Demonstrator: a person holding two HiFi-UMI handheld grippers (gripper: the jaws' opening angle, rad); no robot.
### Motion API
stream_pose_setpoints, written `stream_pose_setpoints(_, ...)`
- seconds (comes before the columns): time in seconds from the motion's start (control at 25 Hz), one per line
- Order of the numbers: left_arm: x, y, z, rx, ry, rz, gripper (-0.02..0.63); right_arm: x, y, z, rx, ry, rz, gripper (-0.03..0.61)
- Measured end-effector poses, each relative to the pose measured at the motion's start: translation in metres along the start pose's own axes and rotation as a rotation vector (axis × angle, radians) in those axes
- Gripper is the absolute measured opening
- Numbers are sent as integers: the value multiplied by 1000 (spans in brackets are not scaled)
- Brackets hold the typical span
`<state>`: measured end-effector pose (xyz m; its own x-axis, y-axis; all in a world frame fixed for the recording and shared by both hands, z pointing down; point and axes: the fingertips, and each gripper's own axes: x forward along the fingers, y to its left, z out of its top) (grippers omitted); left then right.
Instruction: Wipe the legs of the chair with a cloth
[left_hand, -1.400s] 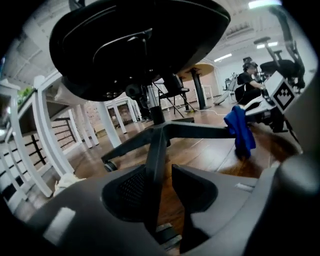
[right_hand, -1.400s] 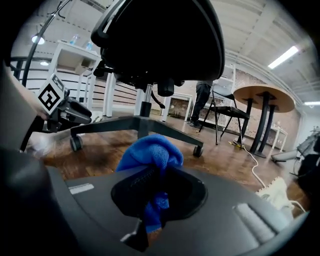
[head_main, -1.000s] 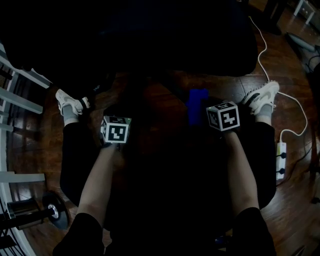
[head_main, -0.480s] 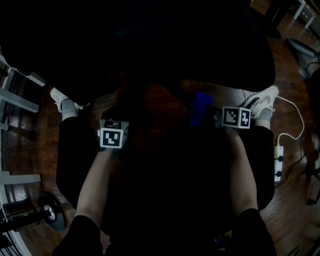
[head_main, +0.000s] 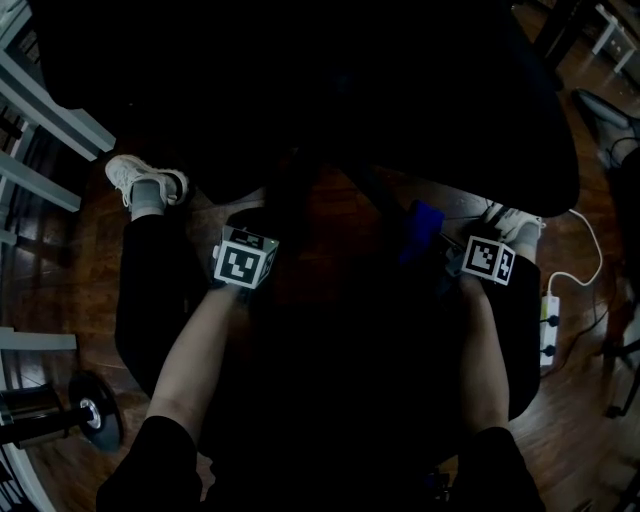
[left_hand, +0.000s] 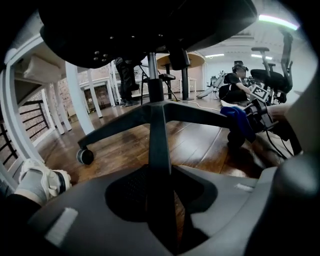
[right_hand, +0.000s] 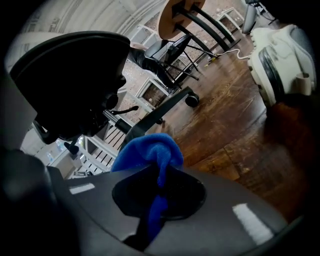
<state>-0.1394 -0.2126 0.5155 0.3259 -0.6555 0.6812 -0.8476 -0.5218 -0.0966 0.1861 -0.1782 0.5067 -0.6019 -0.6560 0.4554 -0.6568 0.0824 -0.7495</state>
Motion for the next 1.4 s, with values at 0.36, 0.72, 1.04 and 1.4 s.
stream_pose_setpoints(0.36, 21, 16, 36, 174, -52, 46, 169, -4, 11, -22, 19, -26, 25, 26)
stream_pose_setpoints(0.72, -18, -10, 56, 234, -187, 110, 181, 27, 65, -84, -137, 121, 111, 28)
stream_pose_setpoints(1.04, -62, -57, 23, -99, -210, -96, 181, 66, 115, -96, -181, 68, 214, 34)
stream_pose_setpoints(1.4, -80, -76, -31, -109, -160, -168, 183, 128, 123, -5, -520, -170, -124, 37)
